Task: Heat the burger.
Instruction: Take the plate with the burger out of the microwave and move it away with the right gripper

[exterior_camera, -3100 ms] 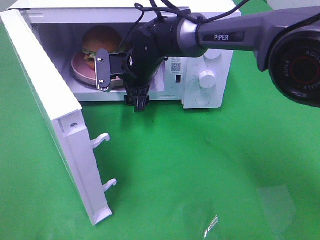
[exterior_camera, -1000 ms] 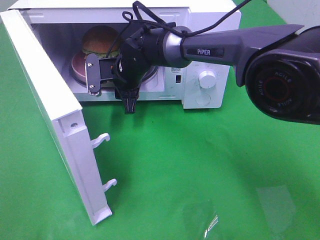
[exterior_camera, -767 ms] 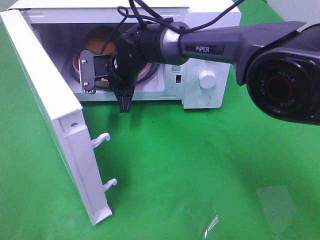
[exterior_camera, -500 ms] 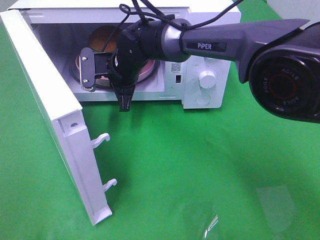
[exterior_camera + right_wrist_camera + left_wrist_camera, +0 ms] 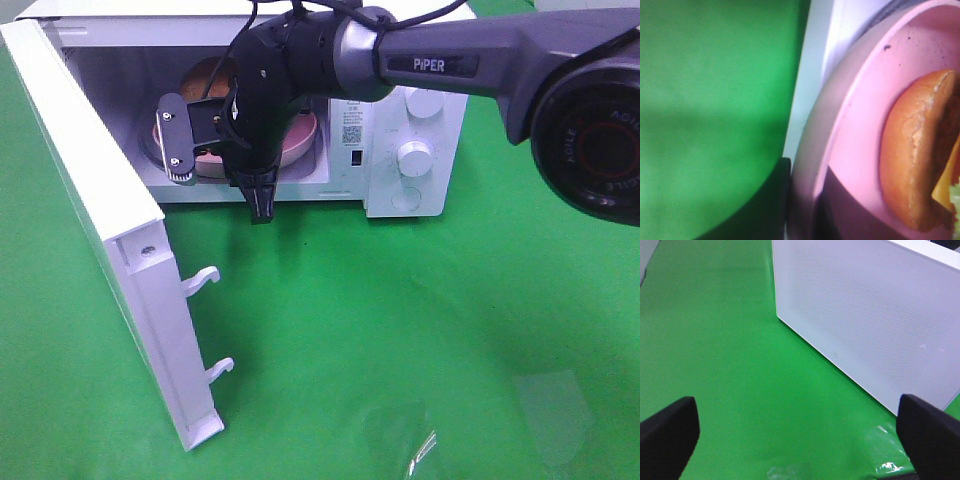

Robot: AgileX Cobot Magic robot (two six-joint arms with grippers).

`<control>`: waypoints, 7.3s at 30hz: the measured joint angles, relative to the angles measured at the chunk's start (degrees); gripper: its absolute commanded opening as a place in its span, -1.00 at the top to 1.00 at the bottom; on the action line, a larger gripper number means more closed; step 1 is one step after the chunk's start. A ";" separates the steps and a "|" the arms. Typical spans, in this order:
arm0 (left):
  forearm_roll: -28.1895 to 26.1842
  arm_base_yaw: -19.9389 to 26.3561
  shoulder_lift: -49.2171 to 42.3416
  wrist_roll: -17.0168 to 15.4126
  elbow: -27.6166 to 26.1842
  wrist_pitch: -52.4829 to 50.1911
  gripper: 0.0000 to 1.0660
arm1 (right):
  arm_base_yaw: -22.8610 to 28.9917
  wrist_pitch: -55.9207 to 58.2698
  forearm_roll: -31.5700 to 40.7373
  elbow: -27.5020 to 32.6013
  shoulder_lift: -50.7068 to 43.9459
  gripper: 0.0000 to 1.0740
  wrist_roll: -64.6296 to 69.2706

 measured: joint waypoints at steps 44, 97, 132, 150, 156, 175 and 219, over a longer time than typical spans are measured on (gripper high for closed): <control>0.00 0.00 0.00 0.00 0.00 0.00 -0.88 | 0.17 -23.32 0.00 47.73 -27.39 1.00 -20.28; 0.00 0.00 0.00 0.00 0.00 0.00 -0.88 | 0.17 -25.04 0.00 86.29 -70.02 1.00 -15.64; 0.00 0.00 0.00 0.00 0.00 0.00 -0.88 | 0.17 2.98 -12.95 88.69 -93.85 1.00 8.82; 0.00 0.00 0.00 0.00 0.00 0.00 -0.88 | 0.17 14.32 -27.04 88.69 -94.19 1.00 40.28; 0.00 0.00 0.00 0.00 0.00 0.00 -0.88 | 0.17 17.82 -29.97 88.69 -94.19 1.00 46.75; 0.00 0.00 0.00 0.00 0.00 0.00 -0.88 | 0.17 22.46 -33.06 88.69 -85.14 1.00 67.15; 0.00 0.00 0.00 0.00 0.00 0.00 -0.88 | -1.95 25.61 -39.88 72.02 -43.54 1.00 113.67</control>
